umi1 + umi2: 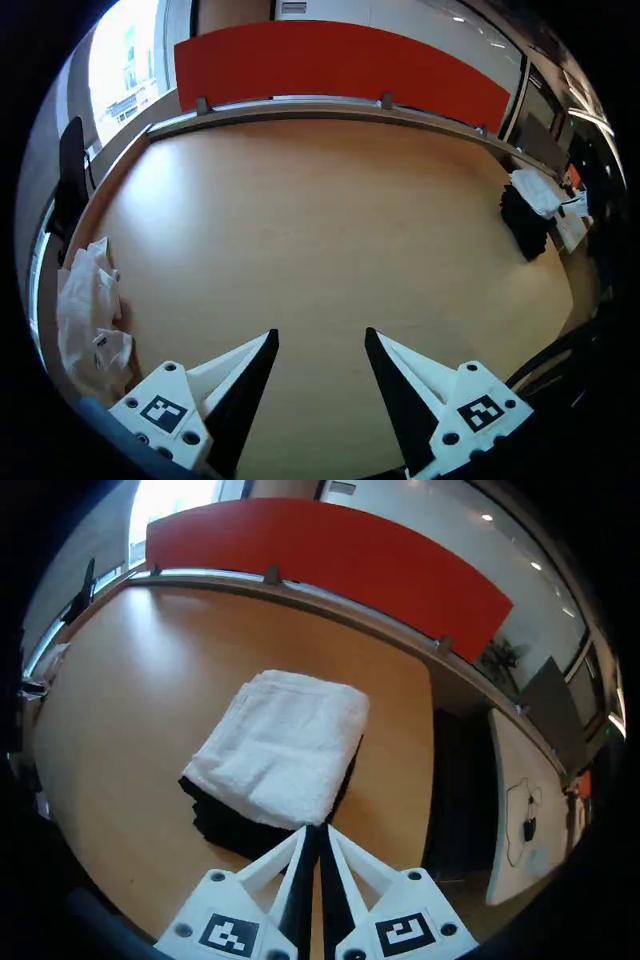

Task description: Fold towel

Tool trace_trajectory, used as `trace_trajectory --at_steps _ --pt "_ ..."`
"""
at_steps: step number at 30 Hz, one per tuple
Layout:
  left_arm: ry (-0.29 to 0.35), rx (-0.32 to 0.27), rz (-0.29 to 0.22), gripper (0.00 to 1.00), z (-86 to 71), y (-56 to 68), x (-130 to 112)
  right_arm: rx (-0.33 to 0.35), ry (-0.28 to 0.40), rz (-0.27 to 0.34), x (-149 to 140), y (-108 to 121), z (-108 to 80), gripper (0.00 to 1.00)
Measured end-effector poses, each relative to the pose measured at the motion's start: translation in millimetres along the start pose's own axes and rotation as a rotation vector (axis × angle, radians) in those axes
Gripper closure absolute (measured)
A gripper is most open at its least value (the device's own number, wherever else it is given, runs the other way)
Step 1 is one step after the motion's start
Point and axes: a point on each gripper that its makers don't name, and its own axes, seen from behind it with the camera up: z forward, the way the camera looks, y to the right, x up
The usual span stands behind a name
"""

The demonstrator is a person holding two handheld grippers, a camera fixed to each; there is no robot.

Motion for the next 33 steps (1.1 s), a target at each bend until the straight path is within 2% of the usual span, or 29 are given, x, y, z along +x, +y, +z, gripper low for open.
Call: trace_trajectory --at_steps 15,24,33 --pt "-0.001 0.005 0.002 0.21 -1.1 -0.5 0.2 -0.010 -0.071 0.052 -32.2 -4.1 20.7 0.96" --pt "-0.002 0.005 0.009 0.21 -1.2 0.6 1.0 -0.027 -0.093 0.061 -36.7 -1.1 28.5 0.96" --pt "-0.004 0.009 0.004 0.21 -0.8 -0.4 0.8 -0.031 -0.087 0.054 -34.8 -2.1 28.0 0.94"
